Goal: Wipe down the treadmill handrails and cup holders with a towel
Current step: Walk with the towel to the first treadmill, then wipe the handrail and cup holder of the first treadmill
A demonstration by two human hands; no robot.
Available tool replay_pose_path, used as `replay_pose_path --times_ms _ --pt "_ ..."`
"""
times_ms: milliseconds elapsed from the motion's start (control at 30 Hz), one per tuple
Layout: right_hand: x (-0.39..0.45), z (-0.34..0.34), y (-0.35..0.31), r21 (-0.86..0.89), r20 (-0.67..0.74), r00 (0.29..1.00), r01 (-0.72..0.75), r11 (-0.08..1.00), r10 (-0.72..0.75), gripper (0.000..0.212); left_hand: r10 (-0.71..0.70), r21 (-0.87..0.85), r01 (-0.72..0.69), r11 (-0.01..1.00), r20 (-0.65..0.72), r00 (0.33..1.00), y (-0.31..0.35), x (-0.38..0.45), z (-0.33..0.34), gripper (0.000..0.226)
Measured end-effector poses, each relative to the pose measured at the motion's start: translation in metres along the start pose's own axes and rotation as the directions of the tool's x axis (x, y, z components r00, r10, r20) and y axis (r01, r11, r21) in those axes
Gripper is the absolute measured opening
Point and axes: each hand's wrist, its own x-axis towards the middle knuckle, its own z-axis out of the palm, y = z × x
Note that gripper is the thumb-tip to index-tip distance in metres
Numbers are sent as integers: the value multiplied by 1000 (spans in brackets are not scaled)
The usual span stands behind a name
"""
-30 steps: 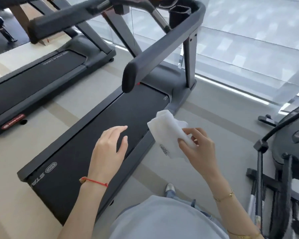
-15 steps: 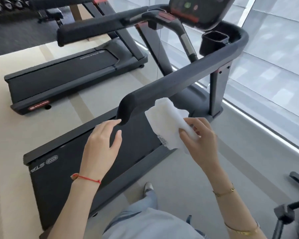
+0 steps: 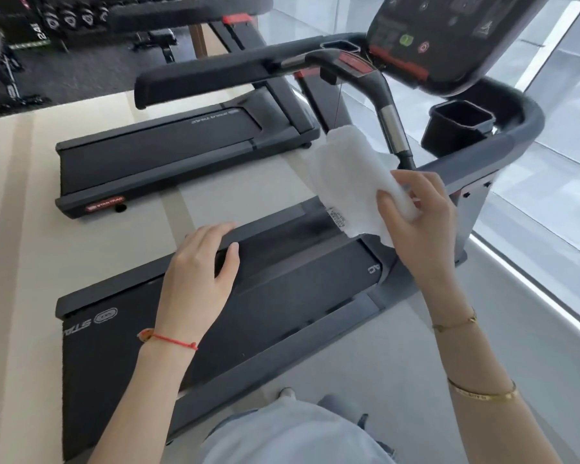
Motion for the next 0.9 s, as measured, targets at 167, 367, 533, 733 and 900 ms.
replay_pose_path --times_ms 167,367,533,733,900 --pt "40 6 24 13 57 998 21 1000 -22 15 -63 18 63 998 -12 998 13 15 16 29" --pt "72 7 62 57 184 980 61 996 -71 14 -157 71 163 984 -82 984 43 24 40 29" --pt "91 -1 96 34 344 923 173 984 -174 18 -230 100 252 962 -191 954 76 21 58 28" --pt "97 -2 122 -52 423 839 399 915 -342 23 -275 144 313 939 -236 932 93 16 70 28" --pt "96 -2 122 -236 467 773 577 782 -429 46 -295 161 341 926 -250 922 95 12 75 27"
